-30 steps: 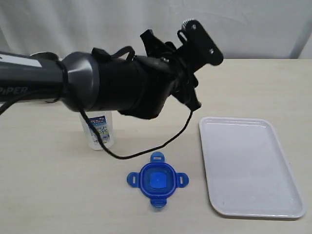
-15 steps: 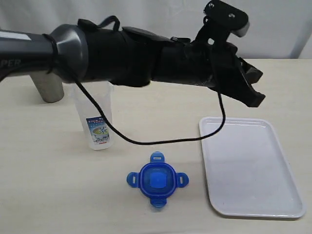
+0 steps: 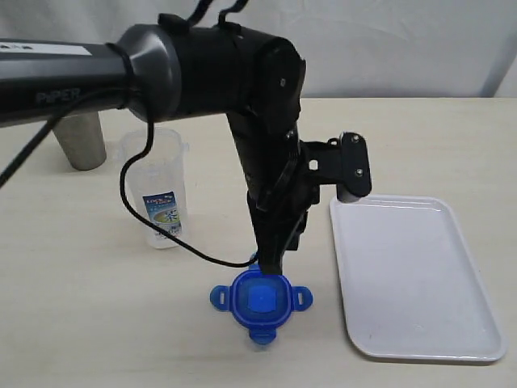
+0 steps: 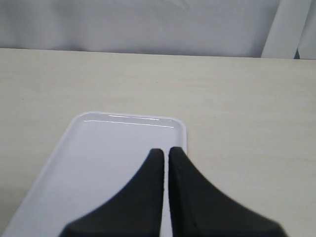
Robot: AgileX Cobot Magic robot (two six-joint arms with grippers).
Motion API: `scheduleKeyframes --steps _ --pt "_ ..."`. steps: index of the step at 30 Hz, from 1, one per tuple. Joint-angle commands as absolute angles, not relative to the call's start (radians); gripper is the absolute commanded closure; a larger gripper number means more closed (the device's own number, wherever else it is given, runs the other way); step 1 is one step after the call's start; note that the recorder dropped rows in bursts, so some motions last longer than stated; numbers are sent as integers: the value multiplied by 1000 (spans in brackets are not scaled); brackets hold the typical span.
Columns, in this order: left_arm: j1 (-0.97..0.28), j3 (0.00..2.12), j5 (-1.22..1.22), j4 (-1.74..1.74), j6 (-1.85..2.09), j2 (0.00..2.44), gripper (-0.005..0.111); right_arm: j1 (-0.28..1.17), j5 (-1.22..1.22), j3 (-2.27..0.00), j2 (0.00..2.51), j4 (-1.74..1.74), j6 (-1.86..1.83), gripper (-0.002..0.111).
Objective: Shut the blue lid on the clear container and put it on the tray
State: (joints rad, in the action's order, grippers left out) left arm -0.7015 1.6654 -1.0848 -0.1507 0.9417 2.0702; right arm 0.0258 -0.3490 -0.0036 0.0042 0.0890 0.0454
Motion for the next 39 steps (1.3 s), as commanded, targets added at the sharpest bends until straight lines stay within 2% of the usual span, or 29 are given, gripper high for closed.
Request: scheduleKeyframes --steps 1,4,6,14,22,28,39 --pt "-702 1670 -1071 -88 918 2147 76 27 -346 0 0 94 45 104" --pt "-702 1670 -994 -71 918 2172 56 27 -346 0 0 94 45 104" --pt "-702 1670 -930 -61 889 2176 49 27 -346 0 0 94 45 104" --pt "-692 1670 -930 -68 839 2185 49 27 -346 0 0 94 45 104" --pt "-610 1668 -965 -204 936 2206 49 27 -346 0 0 94 45 104" --pt "-564 1665 -950 -311 1021 2207 62 27 -346 0 0 94 45 104" --pt "-558 1665 -1022 -334 1129 2243 56 27 -346 0 0 94 45 104"
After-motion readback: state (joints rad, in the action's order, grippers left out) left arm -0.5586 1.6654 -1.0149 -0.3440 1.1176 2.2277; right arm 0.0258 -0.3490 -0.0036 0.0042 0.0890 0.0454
